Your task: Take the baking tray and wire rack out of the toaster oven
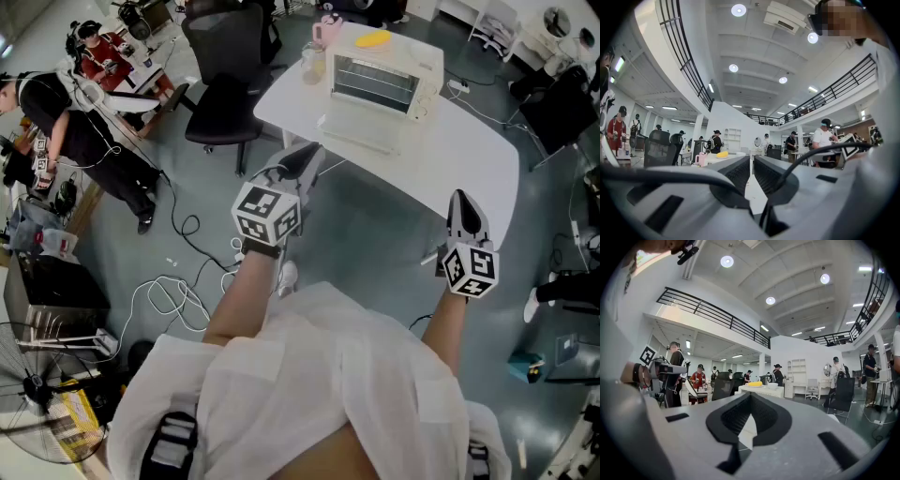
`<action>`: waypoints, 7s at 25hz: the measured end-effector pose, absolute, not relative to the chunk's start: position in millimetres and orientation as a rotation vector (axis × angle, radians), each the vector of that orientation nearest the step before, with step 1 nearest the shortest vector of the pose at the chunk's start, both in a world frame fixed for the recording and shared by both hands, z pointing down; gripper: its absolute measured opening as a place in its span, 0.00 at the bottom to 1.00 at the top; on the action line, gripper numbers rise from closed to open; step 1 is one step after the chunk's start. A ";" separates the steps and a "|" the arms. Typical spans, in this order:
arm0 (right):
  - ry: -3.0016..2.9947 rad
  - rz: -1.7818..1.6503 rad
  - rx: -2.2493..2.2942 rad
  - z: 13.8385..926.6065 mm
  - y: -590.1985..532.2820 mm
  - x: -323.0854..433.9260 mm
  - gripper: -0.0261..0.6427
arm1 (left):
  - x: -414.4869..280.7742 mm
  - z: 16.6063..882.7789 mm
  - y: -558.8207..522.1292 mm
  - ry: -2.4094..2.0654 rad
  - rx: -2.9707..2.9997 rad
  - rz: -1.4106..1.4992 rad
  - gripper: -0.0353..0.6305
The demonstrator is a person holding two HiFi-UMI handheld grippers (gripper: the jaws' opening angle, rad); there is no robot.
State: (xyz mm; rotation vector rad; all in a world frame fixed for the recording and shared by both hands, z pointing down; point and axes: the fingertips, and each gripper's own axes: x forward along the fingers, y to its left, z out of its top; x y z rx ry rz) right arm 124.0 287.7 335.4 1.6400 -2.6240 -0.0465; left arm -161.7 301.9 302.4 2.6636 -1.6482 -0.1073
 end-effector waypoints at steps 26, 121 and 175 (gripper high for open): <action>-2.636 -0.021 1.618 344.5 278.8 132.3 0.04 | -149.8 310.1 294.2 -1.650 2.656 -0.069 0.09; -1.616 -0.625 0.874 587.1 -252.8 -85.9 0.18 | -240.2 463.8 -177.2 -1.389 2.549 0.065 0.09; -1.652 -0.516 0.910 596.2 -160.2 -82.9 0.07 | -264.3 561.1 -206.9 -1.472 2.073 0.598 0.19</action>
